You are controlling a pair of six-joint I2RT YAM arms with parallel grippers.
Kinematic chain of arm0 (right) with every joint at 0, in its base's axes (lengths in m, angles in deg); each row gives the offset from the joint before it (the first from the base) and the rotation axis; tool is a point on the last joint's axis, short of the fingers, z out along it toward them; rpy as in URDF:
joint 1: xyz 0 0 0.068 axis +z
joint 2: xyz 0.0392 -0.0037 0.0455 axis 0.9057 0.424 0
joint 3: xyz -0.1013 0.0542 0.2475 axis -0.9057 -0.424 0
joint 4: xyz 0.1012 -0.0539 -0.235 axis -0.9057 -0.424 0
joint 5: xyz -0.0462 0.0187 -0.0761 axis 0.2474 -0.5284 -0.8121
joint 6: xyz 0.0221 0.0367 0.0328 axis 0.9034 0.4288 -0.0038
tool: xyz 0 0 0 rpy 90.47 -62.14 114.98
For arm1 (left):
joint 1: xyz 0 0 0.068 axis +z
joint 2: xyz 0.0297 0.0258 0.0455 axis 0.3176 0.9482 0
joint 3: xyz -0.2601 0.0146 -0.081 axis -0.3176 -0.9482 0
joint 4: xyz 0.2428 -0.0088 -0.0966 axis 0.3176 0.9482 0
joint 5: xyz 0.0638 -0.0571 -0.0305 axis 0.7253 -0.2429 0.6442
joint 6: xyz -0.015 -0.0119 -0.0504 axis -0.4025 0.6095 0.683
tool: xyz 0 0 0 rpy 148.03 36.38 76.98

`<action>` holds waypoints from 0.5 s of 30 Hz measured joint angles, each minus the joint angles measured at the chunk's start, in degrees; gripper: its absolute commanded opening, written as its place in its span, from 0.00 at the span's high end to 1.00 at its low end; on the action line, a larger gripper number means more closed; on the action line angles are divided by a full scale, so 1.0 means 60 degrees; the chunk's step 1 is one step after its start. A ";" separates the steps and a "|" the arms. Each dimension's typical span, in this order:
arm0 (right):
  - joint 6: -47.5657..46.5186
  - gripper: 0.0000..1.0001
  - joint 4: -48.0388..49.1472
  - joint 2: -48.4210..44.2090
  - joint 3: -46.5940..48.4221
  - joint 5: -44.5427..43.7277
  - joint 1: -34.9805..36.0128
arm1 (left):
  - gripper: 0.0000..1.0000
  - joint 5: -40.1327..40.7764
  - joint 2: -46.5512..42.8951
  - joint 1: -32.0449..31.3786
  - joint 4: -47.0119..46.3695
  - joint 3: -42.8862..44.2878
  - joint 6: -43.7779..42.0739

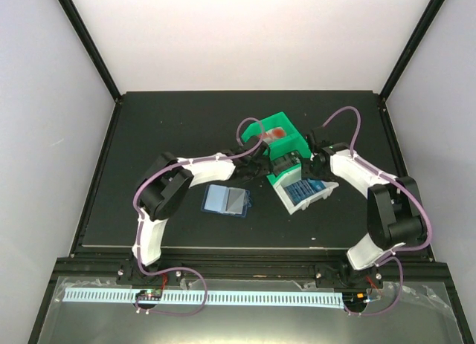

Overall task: Put the credit cards into the card holder
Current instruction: Move the storage box to the center of the board.

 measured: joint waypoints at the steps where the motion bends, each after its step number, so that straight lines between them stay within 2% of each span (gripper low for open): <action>1: -0.0098 0.45 -0.0004 0.0080 0.0113 0.0076 0.0000 | 0.35 0.0029 -0.0124 0.0036 -0.0033 -0.0182 -0.0004; 15: -0.1370 0.47 -0.0484 0.1359 0.1082 0.0117 0.0437 | 0.38 -0.0018 -0.0696 0.0277 -0.0368 -0.1096 -0.0102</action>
